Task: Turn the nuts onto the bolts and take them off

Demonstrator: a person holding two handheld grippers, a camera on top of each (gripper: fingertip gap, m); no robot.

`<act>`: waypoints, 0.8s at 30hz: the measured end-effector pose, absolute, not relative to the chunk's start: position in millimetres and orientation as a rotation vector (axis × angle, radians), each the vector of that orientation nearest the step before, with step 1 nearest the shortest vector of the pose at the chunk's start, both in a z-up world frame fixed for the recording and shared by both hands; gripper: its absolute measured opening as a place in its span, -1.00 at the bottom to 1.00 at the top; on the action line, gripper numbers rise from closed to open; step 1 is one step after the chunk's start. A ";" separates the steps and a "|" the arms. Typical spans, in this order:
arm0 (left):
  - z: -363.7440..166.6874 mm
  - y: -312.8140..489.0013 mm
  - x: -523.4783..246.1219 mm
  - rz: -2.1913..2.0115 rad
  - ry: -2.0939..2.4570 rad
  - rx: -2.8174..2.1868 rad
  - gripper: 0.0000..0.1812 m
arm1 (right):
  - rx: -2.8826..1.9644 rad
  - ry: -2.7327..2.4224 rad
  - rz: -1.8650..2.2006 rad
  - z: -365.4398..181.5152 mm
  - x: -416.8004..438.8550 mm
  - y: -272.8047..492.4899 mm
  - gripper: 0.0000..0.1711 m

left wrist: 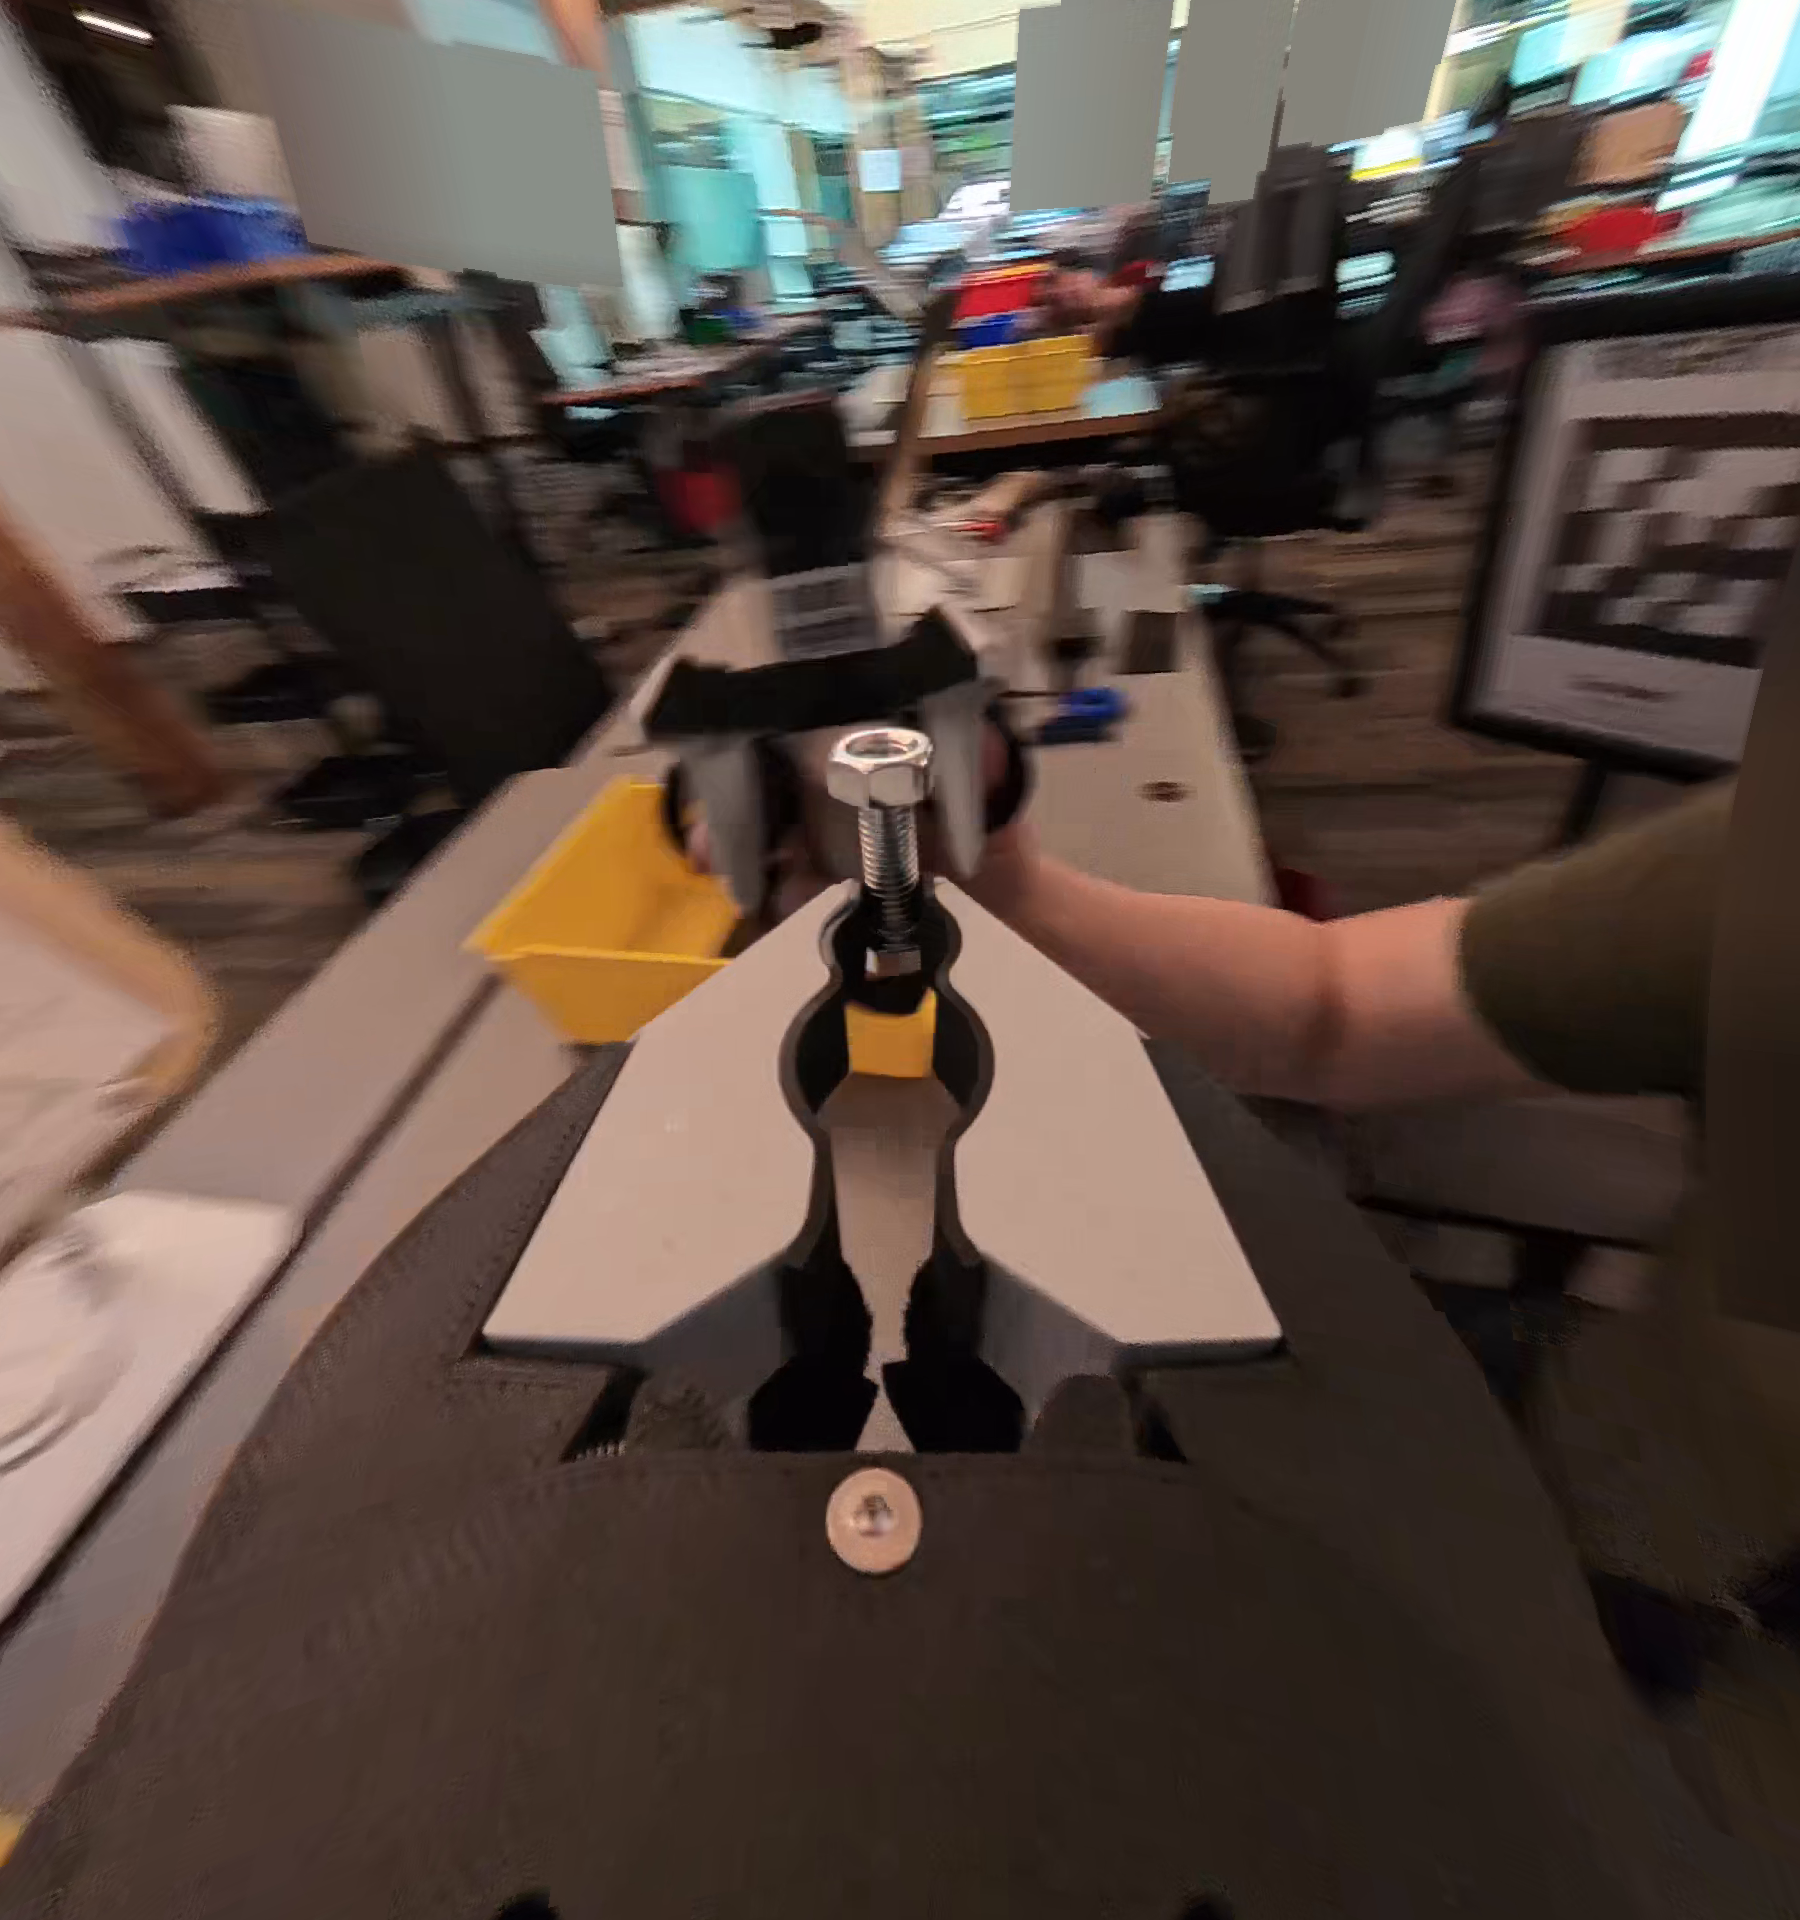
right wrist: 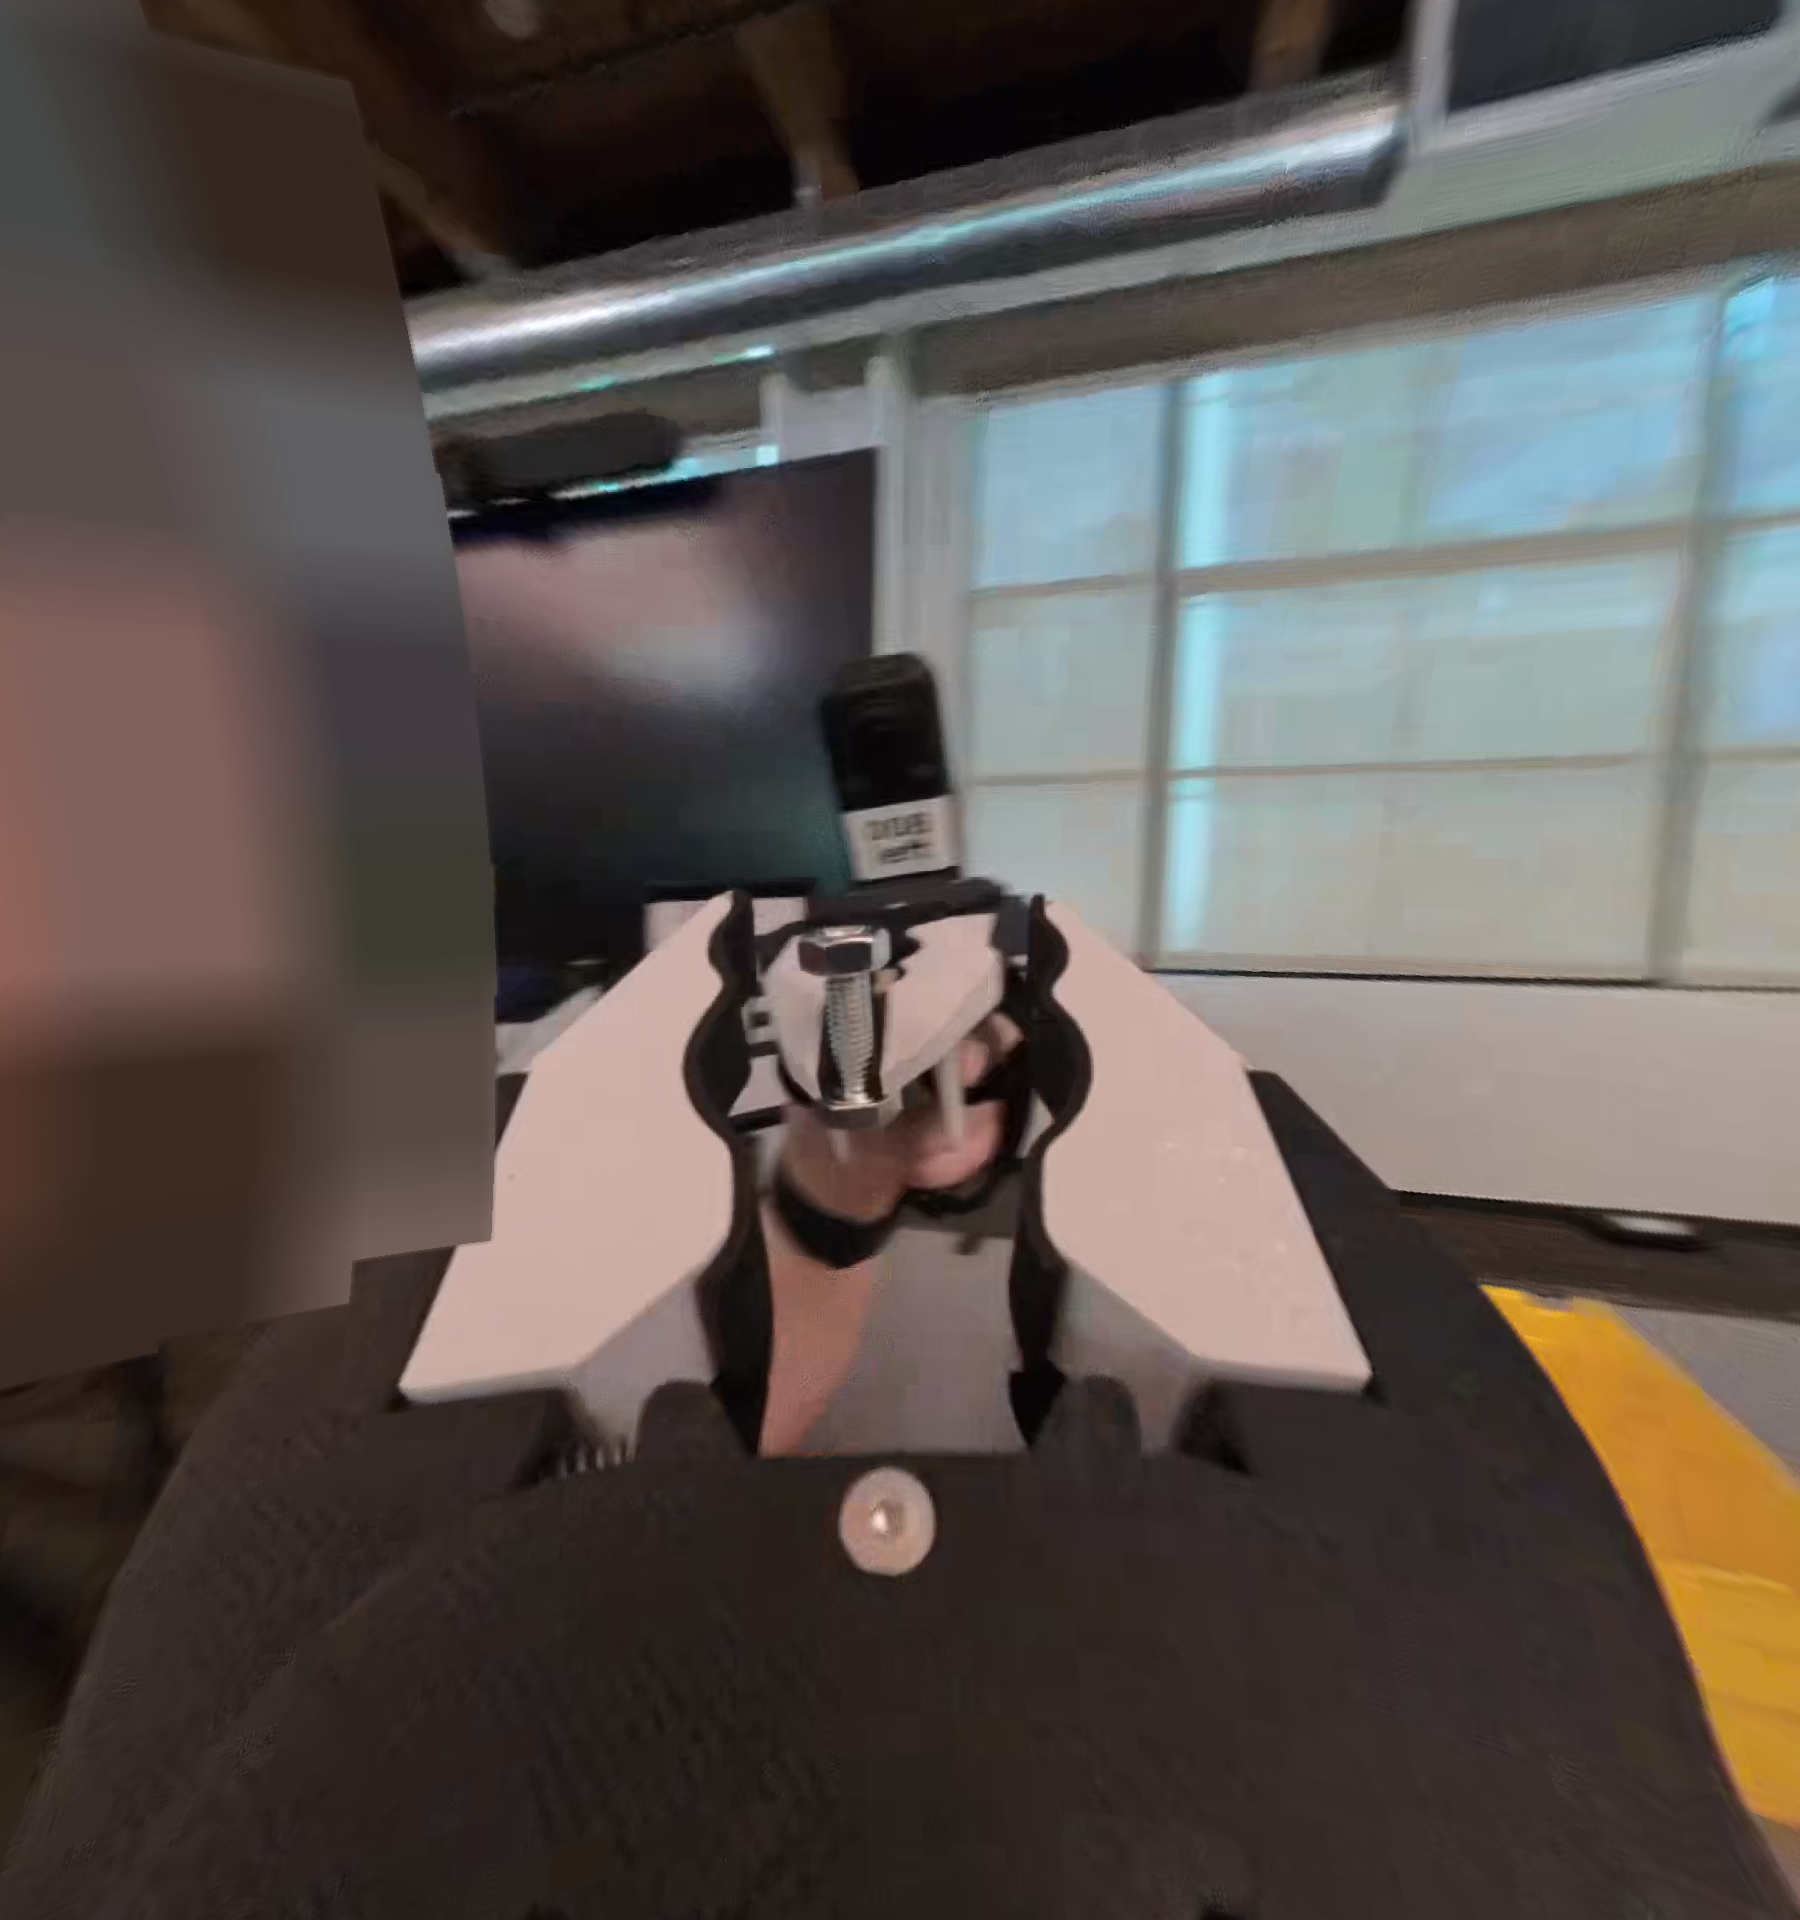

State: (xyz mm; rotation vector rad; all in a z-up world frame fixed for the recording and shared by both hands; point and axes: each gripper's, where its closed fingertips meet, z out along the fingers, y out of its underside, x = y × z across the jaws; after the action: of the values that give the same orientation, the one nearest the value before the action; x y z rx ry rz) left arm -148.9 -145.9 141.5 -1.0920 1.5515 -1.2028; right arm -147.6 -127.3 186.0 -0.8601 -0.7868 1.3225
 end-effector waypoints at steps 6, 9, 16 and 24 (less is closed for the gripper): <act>155.7 -77.8 -153.2 -0.709 1.198 -1.156 -0.93 | -0.886 -0.506 0.607 198.7 -116.2 -98.4 -0.48; 156.5 -72.0 -152.1 -0.617 1.152 -1.149 -0.93 | -0.952 -0.530 0.473 192.5 -135.2 -95.4 -0.48; 153.2 -80.6 -143.9 -0.568 1.167 -1.128 -0.93 | -1.045 -0.519 0.455 181.5 -151.7 -88.0 -0.62; 147.3 -87.2 -138.3 -0.573 1.221 -1.123 -0.93 | -1.063 -0.599 0.513 177.8 -154.7 -89.7 -0.82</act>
State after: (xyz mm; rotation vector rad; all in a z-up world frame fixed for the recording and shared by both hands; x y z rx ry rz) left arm -138.3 -87.2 147.3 -1.1231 1.2209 -0.5729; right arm -154.7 -89.7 177.8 -1.0631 -0.5993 0.5135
